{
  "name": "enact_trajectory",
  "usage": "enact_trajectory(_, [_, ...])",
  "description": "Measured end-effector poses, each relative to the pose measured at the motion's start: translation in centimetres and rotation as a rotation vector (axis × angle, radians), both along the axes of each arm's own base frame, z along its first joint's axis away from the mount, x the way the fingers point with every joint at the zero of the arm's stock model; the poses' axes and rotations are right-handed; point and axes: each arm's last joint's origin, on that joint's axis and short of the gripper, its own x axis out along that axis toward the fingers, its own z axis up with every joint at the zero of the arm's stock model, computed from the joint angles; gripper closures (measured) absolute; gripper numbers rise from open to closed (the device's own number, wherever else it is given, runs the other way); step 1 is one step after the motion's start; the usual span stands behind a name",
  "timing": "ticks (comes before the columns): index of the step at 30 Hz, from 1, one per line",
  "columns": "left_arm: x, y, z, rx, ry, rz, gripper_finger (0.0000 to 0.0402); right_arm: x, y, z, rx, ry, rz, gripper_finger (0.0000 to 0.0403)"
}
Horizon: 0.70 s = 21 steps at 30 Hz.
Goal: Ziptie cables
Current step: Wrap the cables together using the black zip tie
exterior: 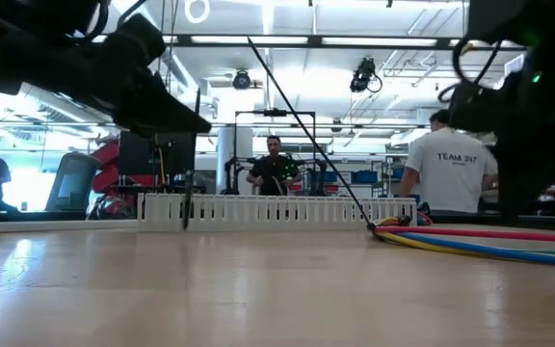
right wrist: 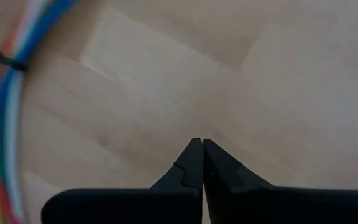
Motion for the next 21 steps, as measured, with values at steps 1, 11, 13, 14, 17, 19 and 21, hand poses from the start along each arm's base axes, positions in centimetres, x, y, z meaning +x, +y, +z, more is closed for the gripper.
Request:
enact_trajectory(1, [0.0, -0.2, 0.0, 0.000, -0.003, -0.006, 0.0401, 0.5, 0.0, -0.4, -0.001, 0.023, -0.005, 0.0403])
enact_trajectory(11, [-0.2, -1.1, 0.1, -0.002, -0.011, -0.040, 0.0401, 5.2, -0.6, 0.3, -0.074, 0.045, -0.125, 0.0403])
enact_trajectory(13, [-0.2, -1.1, 0.1, -0.002, -0.014, -0.041, 0.0401, 5.7, -1.0, 0.5, -0.082, 0.017, -0.127, 0.0403])
enact_trajectory(14, [-0.2, -1.1, 0.1, -0.001, -0.013, -0.041, 0.0401, 5.9, -1.1, 0.7, -0.078, -0.001, -0.127, 0.0402])
enact_trajectory(17, [-0.2, -1.1, 0.1, 0.001, -0.012, -0.043, 0.0401, 6.5, -1.9, 1.1, -0.065, -0.050, -0.153, 0.0393])
enact_trajectory(19, [-0.2, -1.1, 0.1, 0.001, -0.014, -0.047, 0.0401, 6.9, -2.4, 1.3, -0.062, -0.071, -0.161, 0.0380])
enact_trajectory(21, [-0.2, -1.1, 0.1, 0.000, -0.013, -0.050, 0.0401, 7.4, -2.8, 1.5, -0.058, -0.105, -0.153, 0.0359])
